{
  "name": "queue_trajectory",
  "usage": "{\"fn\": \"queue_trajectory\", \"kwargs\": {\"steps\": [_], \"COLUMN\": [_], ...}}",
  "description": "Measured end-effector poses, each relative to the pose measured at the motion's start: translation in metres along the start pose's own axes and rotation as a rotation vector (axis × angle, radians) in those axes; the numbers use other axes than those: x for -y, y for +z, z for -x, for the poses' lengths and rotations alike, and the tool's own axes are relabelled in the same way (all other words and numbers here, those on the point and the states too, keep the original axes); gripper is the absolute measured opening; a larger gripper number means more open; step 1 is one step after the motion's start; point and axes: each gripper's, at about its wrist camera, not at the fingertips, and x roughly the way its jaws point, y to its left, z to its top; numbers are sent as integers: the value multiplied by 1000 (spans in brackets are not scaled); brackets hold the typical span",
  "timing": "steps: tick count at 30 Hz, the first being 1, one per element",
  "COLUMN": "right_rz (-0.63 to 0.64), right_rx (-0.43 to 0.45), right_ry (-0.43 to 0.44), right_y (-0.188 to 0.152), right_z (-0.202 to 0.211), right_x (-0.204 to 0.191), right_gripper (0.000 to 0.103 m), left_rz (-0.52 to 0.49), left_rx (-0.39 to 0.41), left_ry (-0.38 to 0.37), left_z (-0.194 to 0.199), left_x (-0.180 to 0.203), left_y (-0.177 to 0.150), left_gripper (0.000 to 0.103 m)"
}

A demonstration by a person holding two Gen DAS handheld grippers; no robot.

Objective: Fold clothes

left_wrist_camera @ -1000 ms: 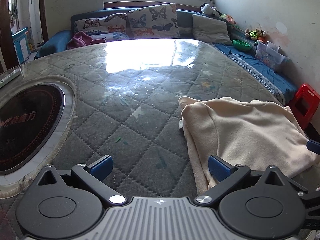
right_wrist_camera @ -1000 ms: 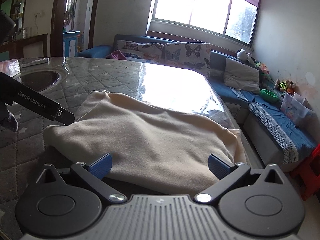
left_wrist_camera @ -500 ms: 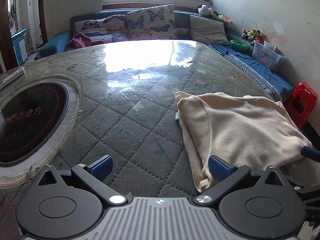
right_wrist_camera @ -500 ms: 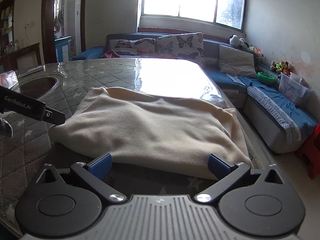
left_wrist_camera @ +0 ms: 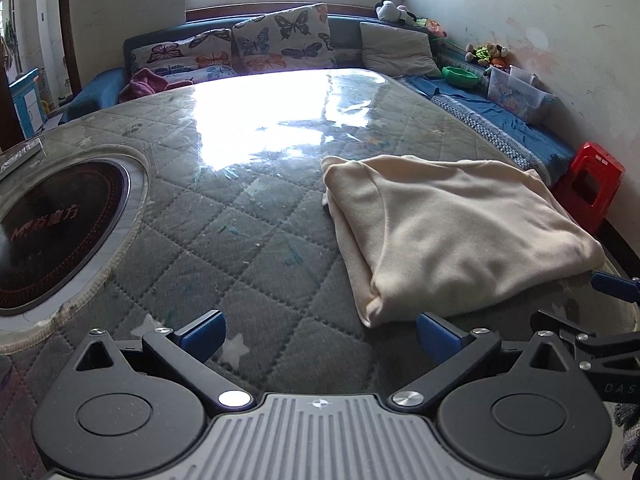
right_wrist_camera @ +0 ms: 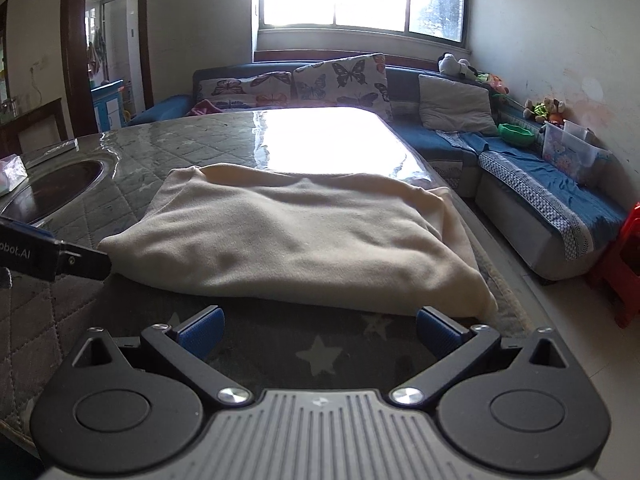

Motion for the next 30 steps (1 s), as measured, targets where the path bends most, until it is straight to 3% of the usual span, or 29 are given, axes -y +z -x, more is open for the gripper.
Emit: {"fn": "queue_trajectory", "kwargs": {"steps": [30], "right_rz": [-41], "right_rx": [22], "right_ry": [-48], "right_y": [-18], "right_z": [28], "right_x": [-2], "right_gripper": [103], "left_rz": [-67], "left_rx": [21], "left_ry": [-37], "left_z": [23], "left_x": [24], "left_y": [-27], "left_gripper": [103]}}
